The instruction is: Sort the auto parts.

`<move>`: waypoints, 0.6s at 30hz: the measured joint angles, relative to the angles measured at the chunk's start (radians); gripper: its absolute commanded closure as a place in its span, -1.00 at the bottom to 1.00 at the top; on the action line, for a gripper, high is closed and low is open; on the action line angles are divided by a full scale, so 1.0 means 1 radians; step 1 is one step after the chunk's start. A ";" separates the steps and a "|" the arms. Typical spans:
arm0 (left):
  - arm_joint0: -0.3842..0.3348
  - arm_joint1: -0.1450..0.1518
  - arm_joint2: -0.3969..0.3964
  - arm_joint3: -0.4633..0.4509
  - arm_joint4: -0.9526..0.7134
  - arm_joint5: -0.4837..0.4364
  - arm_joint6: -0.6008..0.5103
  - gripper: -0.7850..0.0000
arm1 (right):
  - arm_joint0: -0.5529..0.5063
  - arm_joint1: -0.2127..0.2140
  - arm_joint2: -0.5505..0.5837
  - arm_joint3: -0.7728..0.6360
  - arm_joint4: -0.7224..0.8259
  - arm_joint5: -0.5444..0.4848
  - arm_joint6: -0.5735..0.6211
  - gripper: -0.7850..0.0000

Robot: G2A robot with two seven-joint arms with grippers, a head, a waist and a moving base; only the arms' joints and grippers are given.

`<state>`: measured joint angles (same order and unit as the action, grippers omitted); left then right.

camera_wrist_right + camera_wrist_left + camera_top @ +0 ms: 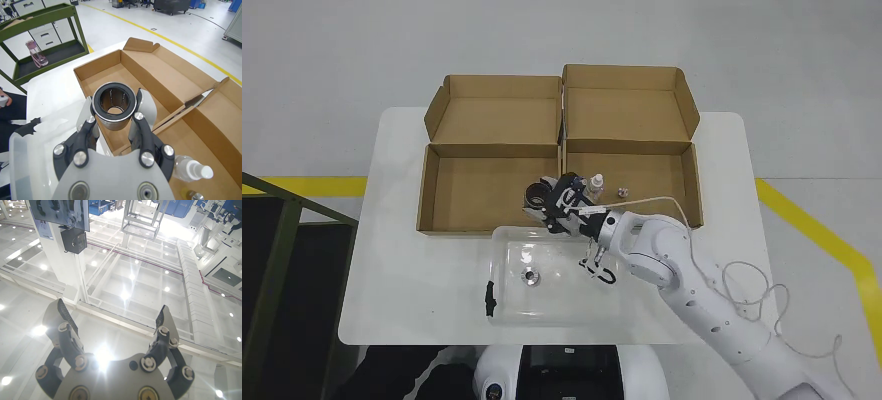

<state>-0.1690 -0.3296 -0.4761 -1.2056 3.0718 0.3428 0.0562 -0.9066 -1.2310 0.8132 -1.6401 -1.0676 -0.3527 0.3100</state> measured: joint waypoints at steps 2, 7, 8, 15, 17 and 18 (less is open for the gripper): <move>0.000 0.000 0.000 0.000 0.000 0.000 0.000 -1.00 | 0.025 -0.009 -0.017 0.022 -0.005 0.006 0.020 1.00; 0.000 0.000 0.000 0.000 0.000 0.000 0.000 -1.00 | 0.080 -0.031 -0.053 0.089 -0.004 0.012 0.065 1.00; 0.000 0.000 0.000 0.000 0.000 0.000 0.000 -1.00 | 0.093 -0.037 -0.063 0.107 -0.002 0.011 0.076 1.00; 0.000 0.000 0.000 0.000 0.000 0.000 0.000 -1.00 | 0.151 -0.071 -0.112 0.202 0.010 0.022 0.117 1.00; 0.000 0.000 0.000 0.000 0.000 0.000 0.000 -1.00 | 0.166 -0.080 -0.122 0.223 0.007 0.026 0.127 0.91; 0.000 0.000 0.000 0.000 0.000 0.000 0.000 -1.00 | 0.172 -0.084 -0.127 0.232 0.006 0.026 0.132 0.80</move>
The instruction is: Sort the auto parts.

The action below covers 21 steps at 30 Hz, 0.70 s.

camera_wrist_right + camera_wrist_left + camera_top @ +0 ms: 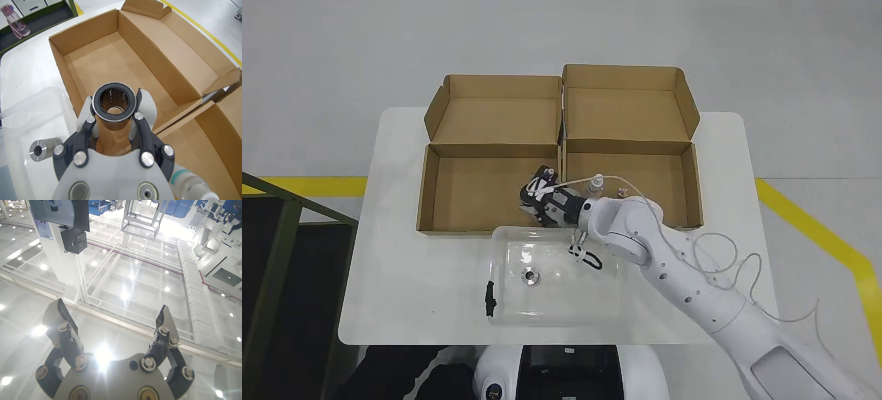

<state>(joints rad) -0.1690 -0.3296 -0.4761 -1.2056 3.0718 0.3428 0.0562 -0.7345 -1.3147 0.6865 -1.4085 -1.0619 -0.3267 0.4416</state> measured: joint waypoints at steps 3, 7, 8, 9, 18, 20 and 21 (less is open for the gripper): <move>0.000 0.000 0.000 0.000 0.000 0.000 0.000 -1.00 | 0.017 -0.011 -0.011 0.025 -0.003 -0.002 0.014 0.49; 0.000 0.000 0.000 0.000 0.000 0.000 0.000 -1.00 | 0.035 -0.023 -0.021 0.047 -0.004 -0.008 0.038 0.34; 0.000 0.000 0.000 0.000 0.000 0.000 0.000 -1.00 | 0.038 -0.026 -0.023 0.053 -0.004 -0.011 0.044 0.33; 0.000 0.000 0.000 0.000 0.000 0.000 0.000 -1.00 | 0.040 -0.028 -0.025 0.057 -0.004 -0.013 0.048 0.33; 0.000 0.000 0.000 0.000 0.000 0.000 0.000 -1.00 | 0.053 -0.050 -0.038 0.112 -0.016 -0.022 0.053 0.02; 0.000 0.000 0.000 0.000 0.000 0.000 0.000 -1.00 | 0.055 -0.054 -0.037 0.120 -0.018 -0.025 0.053 -0.38; 0.000 0.000 0.000 0.000 0.000 0.000 0.000 -1.00 | 0.056 -0.055 -0.036 0.122 -0.019 -0.026 0.054 -0.57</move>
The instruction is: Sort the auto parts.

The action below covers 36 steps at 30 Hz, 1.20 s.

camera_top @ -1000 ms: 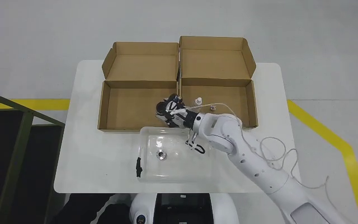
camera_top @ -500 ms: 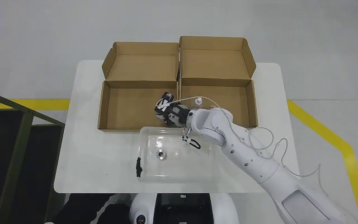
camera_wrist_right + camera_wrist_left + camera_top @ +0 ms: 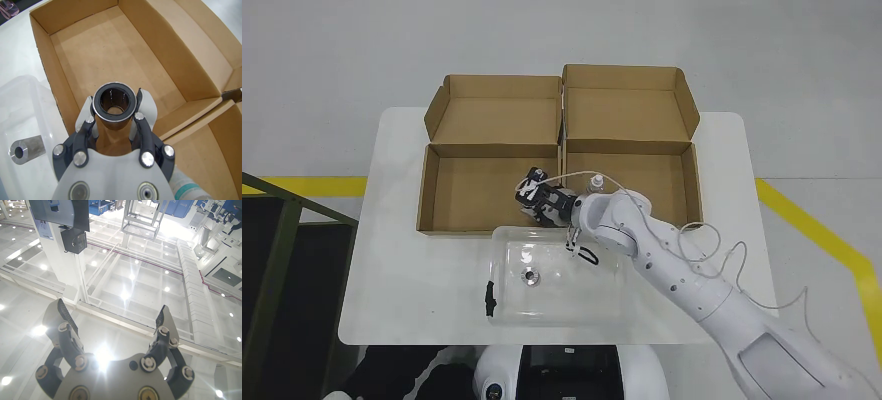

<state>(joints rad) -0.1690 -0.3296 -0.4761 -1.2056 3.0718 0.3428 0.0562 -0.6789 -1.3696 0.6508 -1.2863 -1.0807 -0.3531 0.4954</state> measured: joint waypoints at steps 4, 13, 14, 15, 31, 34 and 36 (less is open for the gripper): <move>0.000 0.000 0.000 0.000 0.000 0.000 0.000 -1.00 | -0.001 -0.004 0.007 0.006 -0.004 -0.007 0.003 -0.63; 0.000 0.000 0.000 0.000 0.000 0.000 0.000 -1.00 | -0.022 0.004 0.066 -0.091 -0.021 -0.019 -0.030 -0.74; 0.000 0.000 0.000 0.000 0.000 0.000 0.000 -1.00 | -0.031 0.007 0.077 -0.119 -0.026 -0.022 -0.030 -0.74; 0.000 0.000 0.000 0.000 0.000 0.000 0.000 -1.00 | -0.039 0.010 0.086 -0.142 -0.031 -0.025 -0.030 -0.76; 0.000 0.000 0.000 0.000 0.000 0.000 0.000 -1.00 | -0.263 0.065 0.135 -0.513 -0.172 -0.205 -0.014 -0.91; 0.000 0.000 0.000 0.000 0.000 0.000 0.000 -1.00 | -0.301 0.072 0.130 -0.548 -0.206 -0.233 -0.010 -0.93; 0.000 0.000 0.000 0.000 0.000 0.000 0.000 -1.00 | -0.322 0.077 0.131 -0.559 -0.227 -0.247 -0.006 -0.89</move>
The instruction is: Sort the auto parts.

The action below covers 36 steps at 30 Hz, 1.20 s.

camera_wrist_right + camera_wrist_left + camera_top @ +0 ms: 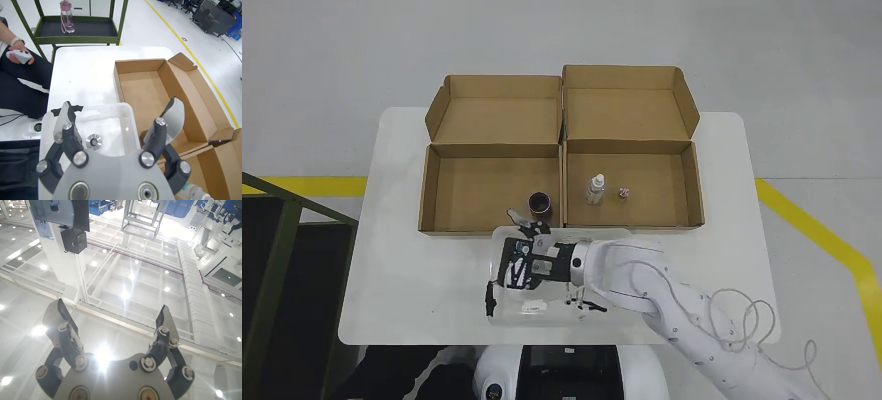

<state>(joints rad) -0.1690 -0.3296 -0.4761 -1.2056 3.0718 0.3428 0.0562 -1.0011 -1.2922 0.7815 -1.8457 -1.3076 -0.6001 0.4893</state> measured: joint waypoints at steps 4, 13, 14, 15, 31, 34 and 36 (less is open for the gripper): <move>0.000 0.000 0.000 0.000 0.000 0.000 0.000 -1.00 | -0.047 0.009 -0.002 0.002 -0.022 -0.022 0.003 -0.78; 0.000 0.000 0.000 0.000 0.000 0.000 0.000 -1.00 | -0.098 0.022 0.003 0.048 -0.077 -0.046 -0.004 -0.58; 0.000 0.000 0.000 0.000 0.000 0.000 0.000 -1.00 | -0.100 0.023 0.001 0.054 -0.086 -0.048 -0.002 -0.58; 0.000 0.000 0.000 0.000 0.000 0.000 0.000 -1.00 | -0.102 0.023 0.000 0.058 -0.093 -0.049 -0.001 -0.57; 0.000 0.000 0.000 0.000 0.000 0.000 0.000 -1.00 | -0.100 0.022 -0.022 0.151 -0.173 -0.040 -0.005 -0.17; 0.000 0.000 0.000 0.000 0.000 0.000 0.000 -1.00 | -0.094 0.019 -0.029 0.176 -0.177 -0.029 -0.017 0.00; 0.000 0.000 0.000 0.000 0.000 0.000 0.000 -1.00 | -0.090 0.016 -0.036 0.193 -0.179 -0.021 -0.027 0.04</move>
<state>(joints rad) -0.1690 -0.3296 -0.4761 -1.2056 3.0718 0.3428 0.0562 -1.0906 -1.2766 0.7459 -1.6523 -1.4864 -0.6212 0.4621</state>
